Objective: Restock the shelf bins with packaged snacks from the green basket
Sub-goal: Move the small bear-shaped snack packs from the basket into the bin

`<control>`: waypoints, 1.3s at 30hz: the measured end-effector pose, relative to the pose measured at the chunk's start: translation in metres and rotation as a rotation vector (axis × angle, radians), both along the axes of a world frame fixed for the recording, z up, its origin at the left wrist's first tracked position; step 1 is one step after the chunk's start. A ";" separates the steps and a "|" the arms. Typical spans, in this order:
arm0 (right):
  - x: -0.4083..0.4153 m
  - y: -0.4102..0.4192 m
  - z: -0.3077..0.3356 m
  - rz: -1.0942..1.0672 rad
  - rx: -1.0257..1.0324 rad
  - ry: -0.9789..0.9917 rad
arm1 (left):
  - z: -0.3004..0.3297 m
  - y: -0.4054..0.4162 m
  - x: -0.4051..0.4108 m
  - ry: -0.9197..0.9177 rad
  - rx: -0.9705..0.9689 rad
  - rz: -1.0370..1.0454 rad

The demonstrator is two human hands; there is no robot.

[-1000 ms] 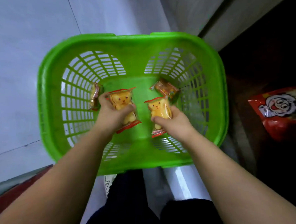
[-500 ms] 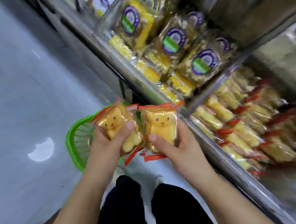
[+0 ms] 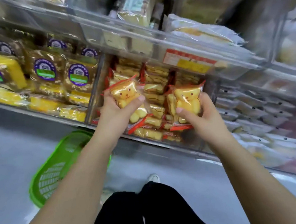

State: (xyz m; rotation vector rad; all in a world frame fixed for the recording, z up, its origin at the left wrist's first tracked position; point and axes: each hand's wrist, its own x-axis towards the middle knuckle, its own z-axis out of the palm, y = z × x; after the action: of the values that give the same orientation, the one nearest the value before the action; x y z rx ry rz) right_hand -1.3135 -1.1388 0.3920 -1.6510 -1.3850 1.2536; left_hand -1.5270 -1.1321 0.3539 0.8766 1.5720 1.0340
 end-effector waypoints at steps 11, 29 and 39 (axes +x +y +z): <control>0.021 0.042 -0.001 0.463 0.084 -0.791 | -0.026 0.028 0.022 0.158 -0.086 -0.125; 0.021 0.075 0.004 0.718 -0.093 -0.944 | -0.031 0.030 0.018 0.052 -0.094 -0.133; -0.003 0.045 -0.017 0.186 -0.107 -0.385 | -0.025 0.022 0.011 -0.253 -0.008 -0.034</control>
State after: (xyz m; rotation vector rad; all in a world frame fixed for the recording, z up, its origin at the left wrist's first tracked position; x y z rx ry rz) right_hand -1.3169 -1.0939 0.3750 -1.9484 -1.7610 1.1676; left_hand -1.5162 -1.1106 0.3294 0.7331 1.3433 1.0688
